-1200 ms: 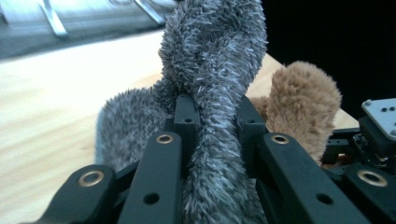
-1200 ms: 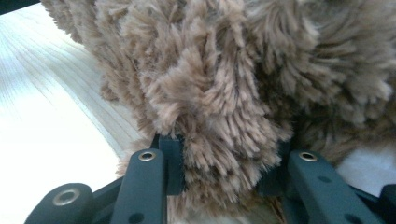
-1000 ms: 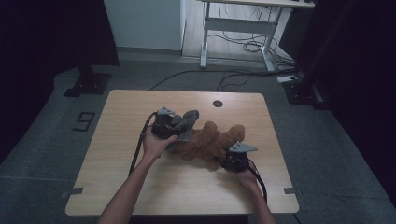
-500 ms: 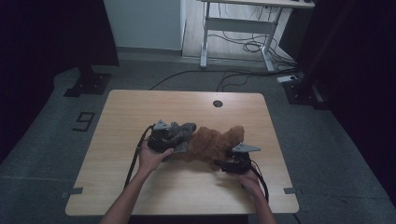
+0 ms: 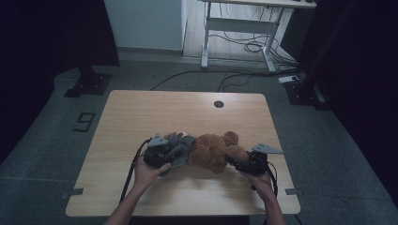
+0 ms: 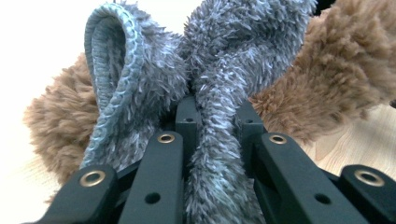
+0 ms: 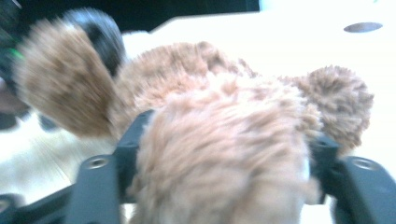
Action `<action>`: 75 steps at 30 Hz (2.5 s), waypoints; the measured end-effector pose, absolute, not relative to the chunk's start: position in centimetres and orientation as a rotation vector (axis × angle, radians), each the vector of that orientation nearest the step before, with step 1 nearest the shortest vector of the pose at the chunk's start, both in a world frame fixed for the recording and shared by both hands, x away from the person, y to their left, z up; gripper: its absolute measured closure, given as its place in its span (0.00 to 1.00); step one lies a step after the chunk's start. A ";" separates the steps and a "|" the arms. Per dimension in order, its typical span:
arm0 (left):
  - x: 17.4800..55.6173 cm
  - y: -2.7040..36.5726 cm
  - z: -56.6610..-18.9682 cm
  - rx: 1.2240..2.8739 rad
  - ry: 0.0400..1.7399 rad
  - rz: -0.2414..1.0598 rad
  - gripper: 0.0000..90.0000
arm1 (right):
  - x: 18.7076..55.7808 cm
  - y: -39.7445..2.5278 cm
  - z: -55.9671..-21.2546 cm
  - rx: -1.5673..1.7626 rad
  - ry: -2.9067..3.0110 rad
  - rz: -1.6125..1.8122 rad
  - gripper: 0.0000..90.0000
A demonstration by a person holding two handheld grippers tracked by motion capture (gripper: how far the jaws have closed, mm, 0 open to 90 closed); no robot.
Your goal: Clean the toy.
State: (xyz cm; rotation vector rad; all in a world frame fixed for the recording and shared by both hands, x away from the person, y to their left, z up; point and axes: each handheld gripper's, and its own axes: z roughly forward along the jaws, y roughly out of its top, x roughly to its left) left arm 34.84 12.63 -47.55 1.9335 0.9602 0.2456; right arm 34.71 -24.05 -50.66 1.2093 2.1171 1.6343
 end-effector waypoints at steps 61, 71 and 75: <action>35.0 6.1 -43.7 2.046 0.830 0.292 0.84 | 34.5 -24.3 -52.5 1.204 2.177 1.674 0.64; 35.2 -3.9 -44.1 2.157 0.687 0.205 0.84 | 34.1 -23.6 -51.9 1.169 2.158 1.618 0.64; 35.9 -3.1 -45.2 2.138 0.741 0.187 0.84 | 34.2 -23.8 -52.3 1.179 2.172 1.599 0.64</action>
